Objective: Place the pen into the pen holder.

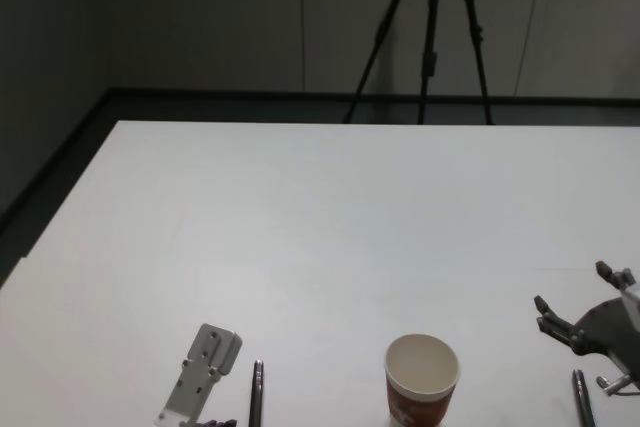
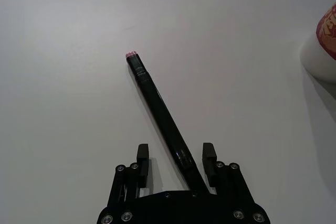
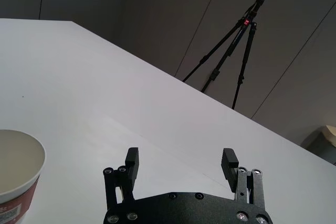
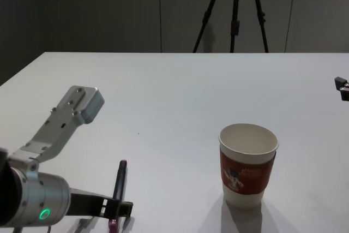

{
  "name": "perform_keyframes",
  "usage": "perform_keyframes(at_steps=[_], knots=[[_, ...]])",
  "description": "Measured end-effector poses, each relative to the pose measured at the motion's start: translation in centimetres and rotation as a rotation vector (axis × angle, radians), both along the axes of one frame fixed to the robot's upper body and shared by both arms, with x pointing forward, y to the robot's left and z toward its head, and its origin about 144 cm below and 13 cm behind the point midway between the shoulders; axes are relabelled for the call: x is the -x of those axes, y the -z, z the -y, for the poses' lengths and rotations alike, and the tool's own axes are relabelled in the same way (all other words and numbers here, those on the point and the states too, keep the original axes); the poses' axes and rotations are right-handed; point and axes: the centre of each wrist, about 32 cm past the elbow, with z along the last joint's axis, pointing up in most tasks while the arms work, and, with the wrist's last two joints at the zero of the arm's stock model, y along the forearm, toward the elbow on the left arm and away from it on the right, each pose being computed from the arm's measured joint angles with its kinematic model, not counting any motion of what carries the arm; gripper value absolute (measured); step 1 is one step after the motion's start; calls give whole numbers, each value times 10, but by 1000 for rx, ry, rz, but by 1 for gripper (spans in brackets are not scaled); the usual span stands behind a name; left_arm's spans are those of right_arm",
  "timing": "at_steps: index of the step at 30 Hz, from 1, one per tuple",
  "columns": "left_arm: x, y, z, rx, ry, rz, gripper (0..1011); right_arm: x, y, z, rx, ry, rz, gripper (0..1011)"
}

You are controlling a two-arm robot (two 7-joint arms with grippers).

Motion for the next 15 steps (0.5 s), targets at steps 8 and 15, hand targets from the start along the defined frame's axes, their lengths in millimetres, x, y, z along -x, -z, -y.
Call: perform_keyframes(at_steps=[8,15], knots=[[3,-1,0,-8,6,10,589,0,0,0,0,0,0,1001],[4,-2,0,-21,8,17,511,0,0,0,0,0,0,1001]])
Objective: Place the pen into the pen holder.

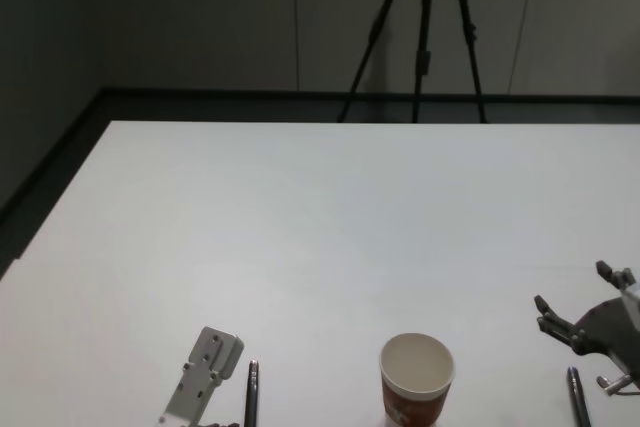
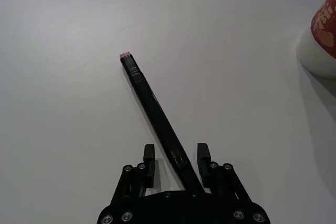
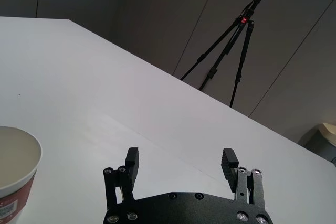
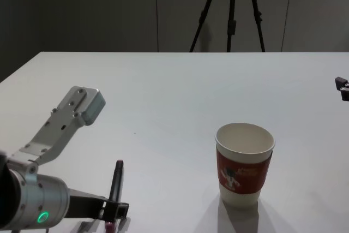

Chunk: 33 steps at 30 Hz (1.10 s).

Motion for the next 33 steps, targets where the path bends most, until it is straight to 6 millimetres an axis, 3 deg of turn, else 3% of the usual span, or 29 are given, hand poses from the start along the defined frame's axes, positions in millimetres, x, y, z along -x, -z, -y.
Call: perform_keyframes(at_steps=[3,4,11,33], knots=[[0,0,0,-3,0,1,462,0,0,0,0,0,0,1001],[0,-1,0,-6,0,1,398,0,0,0,0,0,0,1001],[0,-2,-1,-15,-4,3,193,0,0,0,0,0,0,1001],[2,-16,-12,-31,1,113,183,0,0,0,0,0,0,1001]])
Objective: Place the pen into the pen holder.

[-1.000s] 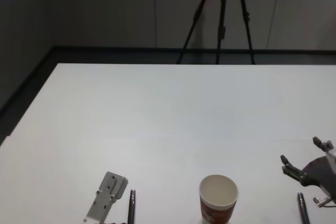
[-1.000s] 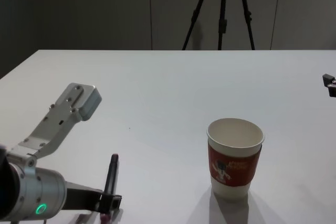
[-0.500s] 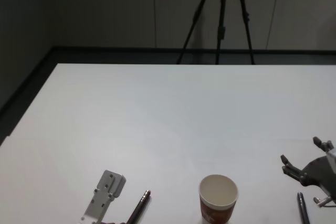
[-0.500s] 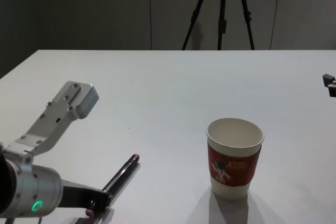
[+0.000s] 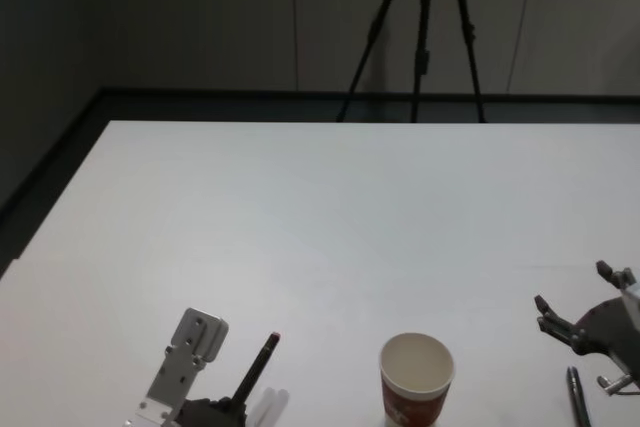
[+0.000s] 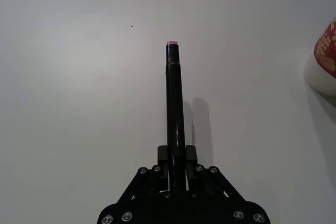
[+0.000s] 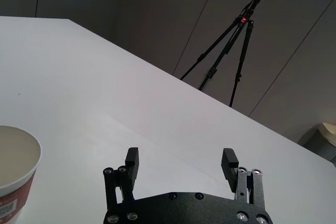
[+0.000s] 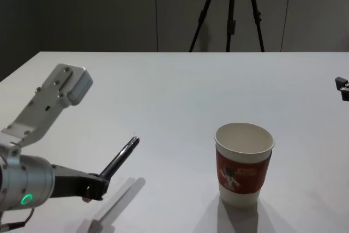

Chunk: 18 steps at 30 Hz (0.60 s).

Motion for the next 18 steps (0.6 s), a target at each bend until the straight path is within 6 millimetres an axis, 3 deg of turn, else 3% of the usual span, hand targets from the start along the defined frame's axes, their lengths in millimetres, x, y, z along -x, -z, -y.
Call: perform_keyframes(at_steps=[18], knots=[[14,-20,-22,70,40,196,183,0,0,0,0,0,0,1001]])
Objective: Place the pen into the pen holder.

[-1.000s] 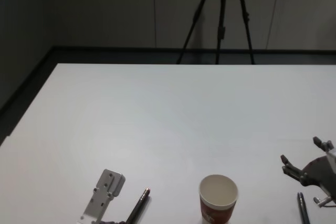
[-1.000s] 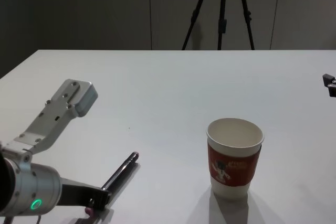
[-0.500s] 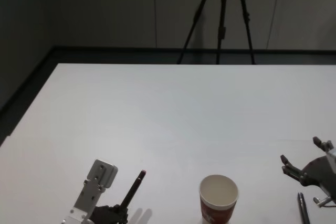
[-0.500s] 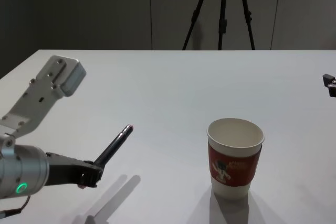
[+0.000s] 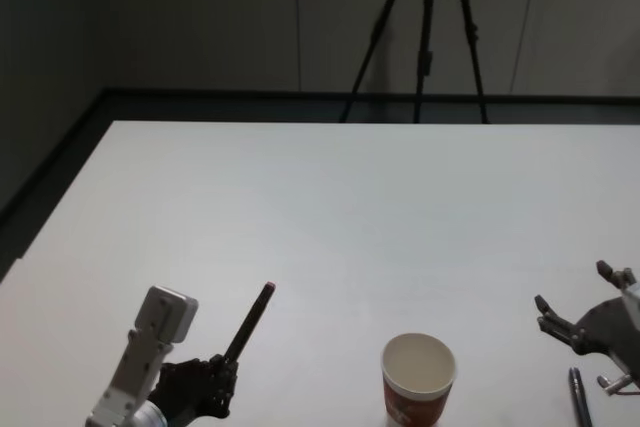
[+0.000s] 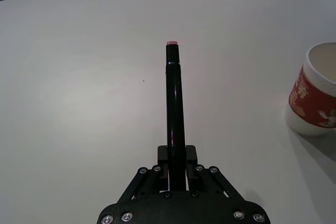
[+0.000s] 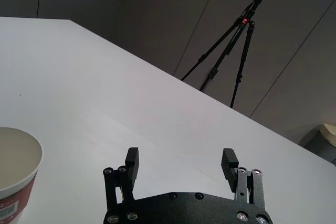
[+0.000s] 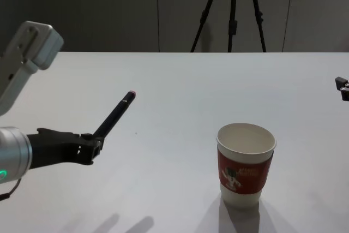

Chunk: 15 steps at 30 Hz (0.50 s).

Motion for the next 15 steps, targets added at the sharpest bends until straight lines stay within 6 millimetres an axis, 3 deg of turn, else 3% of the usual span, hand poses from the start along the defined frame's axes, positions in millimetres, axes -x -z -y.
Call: perform_keyframes(at_steps=[15], knots=[[13,-8,-18,57,26,103,183,0,0,0,0,0,0,1001]])
